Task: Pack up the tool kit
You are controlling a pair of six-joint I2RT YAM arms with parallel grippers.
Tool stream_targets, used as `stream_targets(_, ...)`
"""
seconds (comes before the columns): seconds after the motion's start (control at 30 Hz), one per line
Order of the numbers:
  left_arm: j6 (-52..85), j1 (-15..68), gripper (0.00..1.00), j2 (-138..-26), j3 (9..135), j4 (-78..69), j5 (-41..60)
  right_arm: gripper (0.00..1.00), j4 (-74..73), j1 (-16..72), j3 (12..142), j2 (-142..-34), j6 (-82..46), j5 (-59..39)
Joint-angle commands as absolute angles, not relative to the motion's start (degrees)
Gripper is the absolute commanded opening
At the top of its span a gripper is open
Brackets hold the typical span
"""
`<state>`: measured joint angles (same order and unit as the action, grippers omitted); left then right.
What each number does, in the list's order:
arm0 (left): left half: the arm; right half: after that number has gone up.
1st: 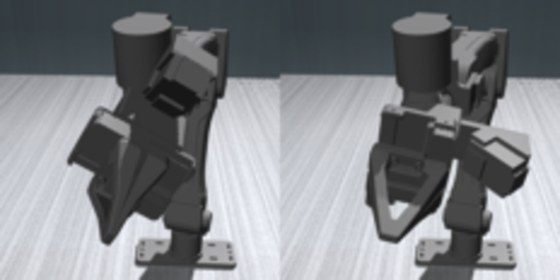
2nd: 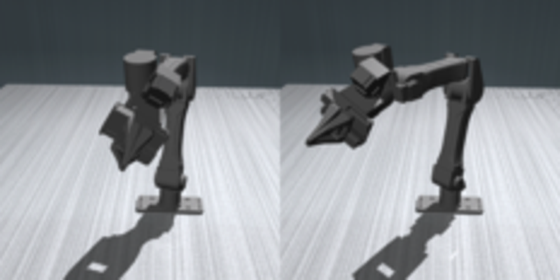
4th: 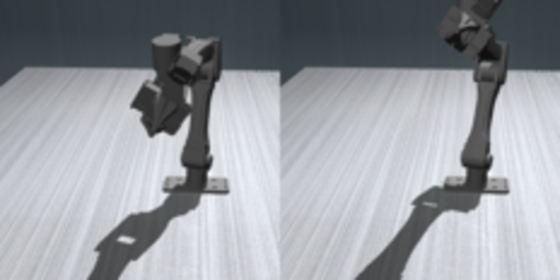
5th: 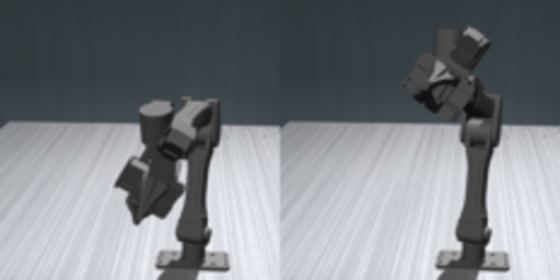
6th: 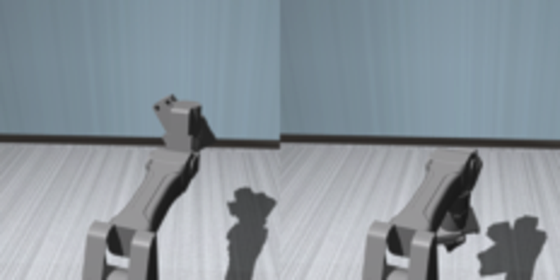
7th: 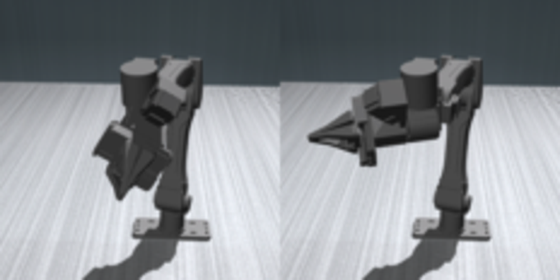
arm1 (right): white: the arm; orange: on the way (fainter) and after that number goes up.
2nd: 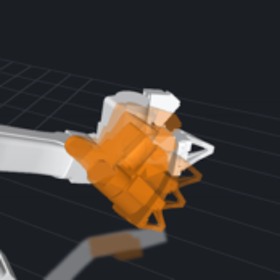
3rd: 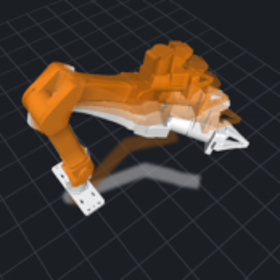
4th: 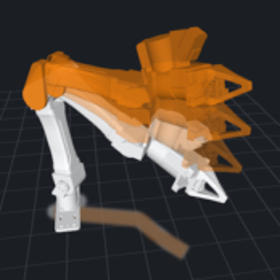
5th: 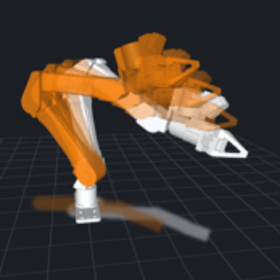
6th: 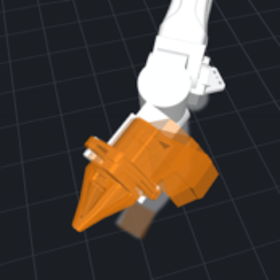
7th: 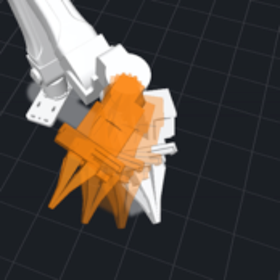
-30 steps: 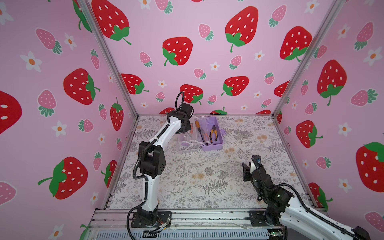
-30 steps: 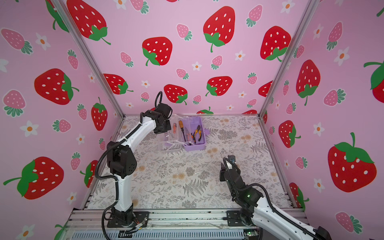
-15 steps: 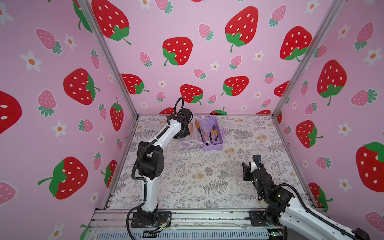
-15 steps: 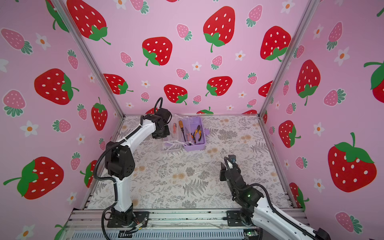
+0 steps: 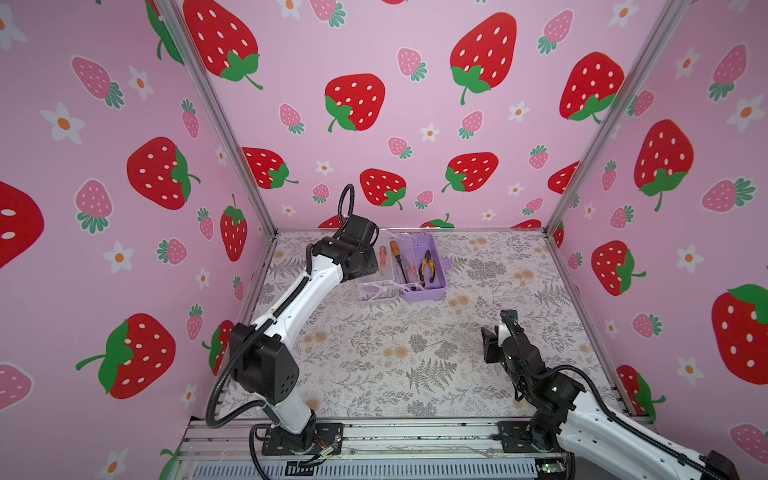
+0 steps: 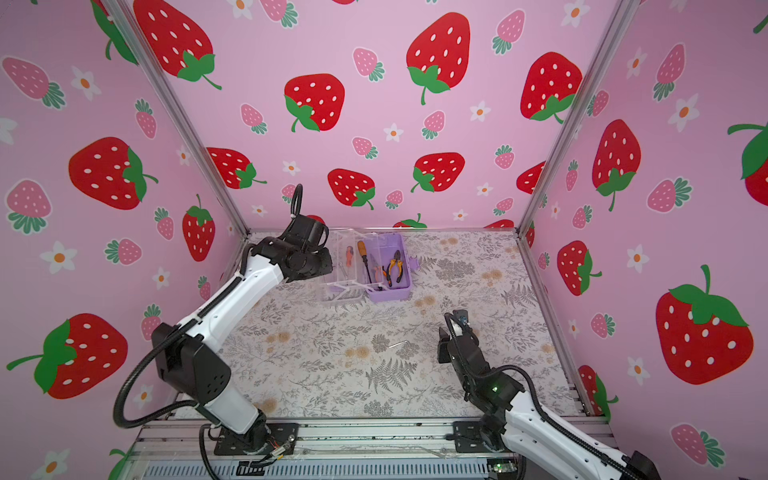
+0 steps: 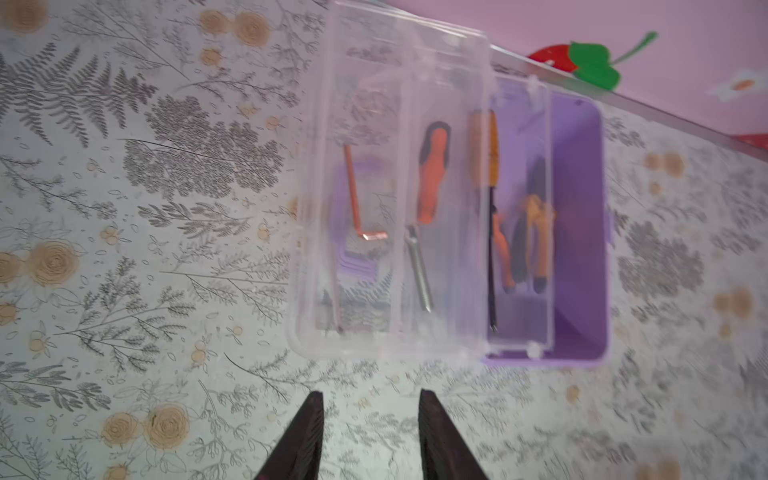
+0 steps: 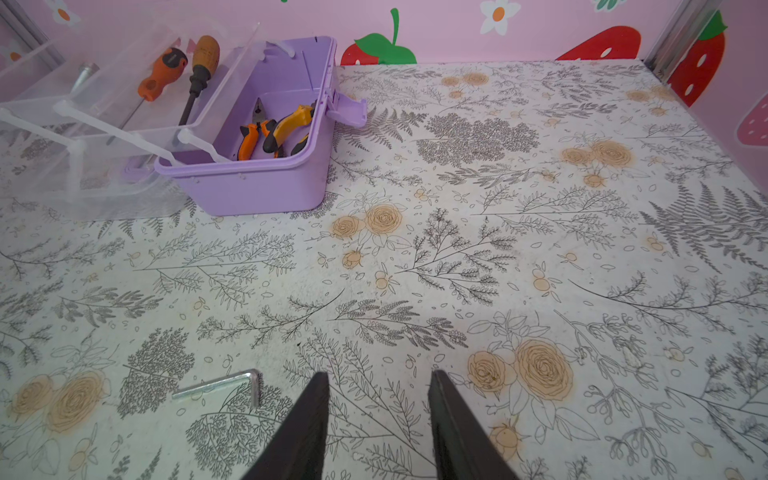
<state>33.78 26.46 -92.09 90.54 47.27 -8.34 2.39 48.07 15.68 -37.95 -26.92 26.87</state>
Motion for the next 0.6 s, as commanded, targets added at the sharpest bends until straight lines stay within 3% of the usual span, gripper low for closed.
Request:
stream_targets(0.0,31.42,32.17,0.4,-89.18,84.43,43.17,-4.08,0.42,-1.29,47.6,16.49,-42.11,-25.96,18.94)
stream_targets(0.2,32.85,41.66,0.39,-90.98,73.74,36.16,-1.01,0.35,-0.9,47.54,21.0,-57.25,-26.86,13.62)
stream_targets(0.37,34.27,46.4,0.49,-97.23,70.25,27.24,2.28,0.28,-2.82,46.35,22.15,-62.19,-29.76,6.85)
stream_targets(0.57,32.87,50.0,0.56,-104.97,73.63,24.33,3.85,0.07,-5.33,43.81,22.09,-67.52,-33.76,-3.19)
